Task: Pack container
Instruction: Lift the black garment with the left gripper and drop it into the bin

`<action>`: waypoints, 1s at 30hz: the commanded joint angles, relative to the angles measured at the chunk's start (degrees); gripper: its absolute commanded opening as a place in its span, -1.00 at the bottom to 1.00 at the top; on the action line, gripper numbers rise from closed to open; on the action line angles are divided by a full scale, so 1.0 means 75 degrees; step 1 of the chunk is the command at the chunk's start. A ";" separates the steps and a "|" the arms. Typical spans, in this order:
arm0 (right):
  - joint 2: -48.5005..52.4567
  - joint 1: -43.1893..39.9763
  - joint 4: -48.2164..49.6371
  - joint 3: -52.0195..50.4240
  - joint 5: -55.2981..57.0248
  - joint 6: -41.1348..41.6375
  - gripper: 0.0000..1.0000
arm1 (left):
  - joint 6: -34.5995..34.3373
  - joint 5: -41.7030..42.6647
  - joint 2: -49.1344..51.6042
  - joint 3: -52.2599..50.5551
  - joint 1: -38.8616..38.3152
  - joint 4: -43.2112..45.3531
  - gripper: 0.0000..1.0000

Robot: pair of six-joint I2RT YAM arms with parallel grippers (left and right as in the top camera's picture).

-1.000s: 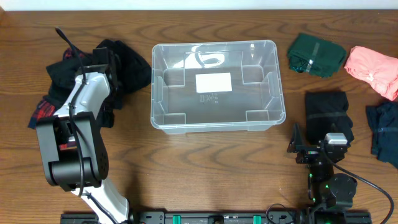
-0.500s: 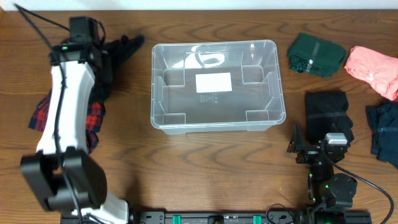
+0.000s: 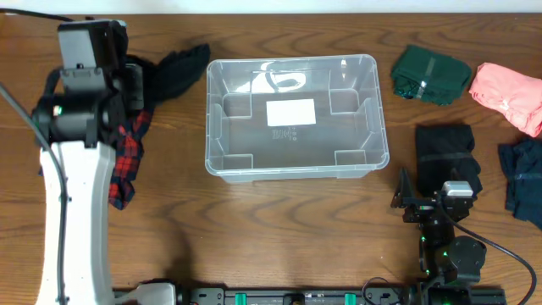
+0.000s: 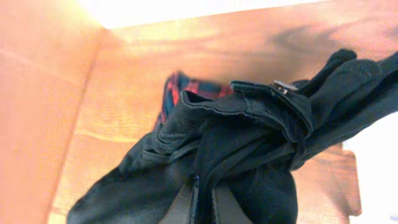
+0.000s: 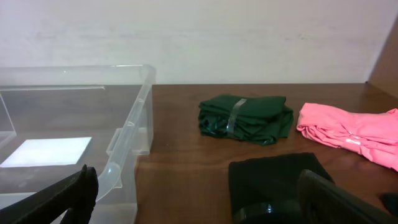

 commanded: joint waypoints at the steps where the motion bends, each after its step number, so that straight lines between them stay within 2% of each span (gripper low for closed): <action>1: -0.0052 0.0093 -0.0029 -0.0015 -0.0006 -0.0085 0.98 | 0.0347 -0.0128 -0.0595 0.0329 -0.0108 0.0332 -0.88; 6: -0.0052 0.0093 -0.0029 -0.0015 -0.0006 -0.0085 0.99 | 0.0478 -0.0117 -0.1058 0.0329 -0.0361 0.0746 -0.88; 9: -0.0052 0.0093 -0.0029 -0.0015 -0.0006 -0.0085 0.98 | 0.0527 0.0265 -0.1207 0.0329 -0.0734 0.0898 -0.88; 12: -0.0052 0.0093 -0.0029 -0.0015 -0.0006 -0.0085 0.99 | 0.0799 0.0737 -0.1233 0.0329 -0.1326 0.1008 -0.88; 22: -0.0052 0.0093 -0.0029 -0.0015 -0.0006 -0.0085 0.98 | 0.0723 0.0764 -0.1174 0.0329 -0.3497 0.2081 -0.88; 30: -0.0052 0.0093 -0.0029 -0.0015 -0.0006 -0.0085 0.99 | 0.0306 0.0699 -0.0504 0.0329 -0.4462 0.2206 -0.88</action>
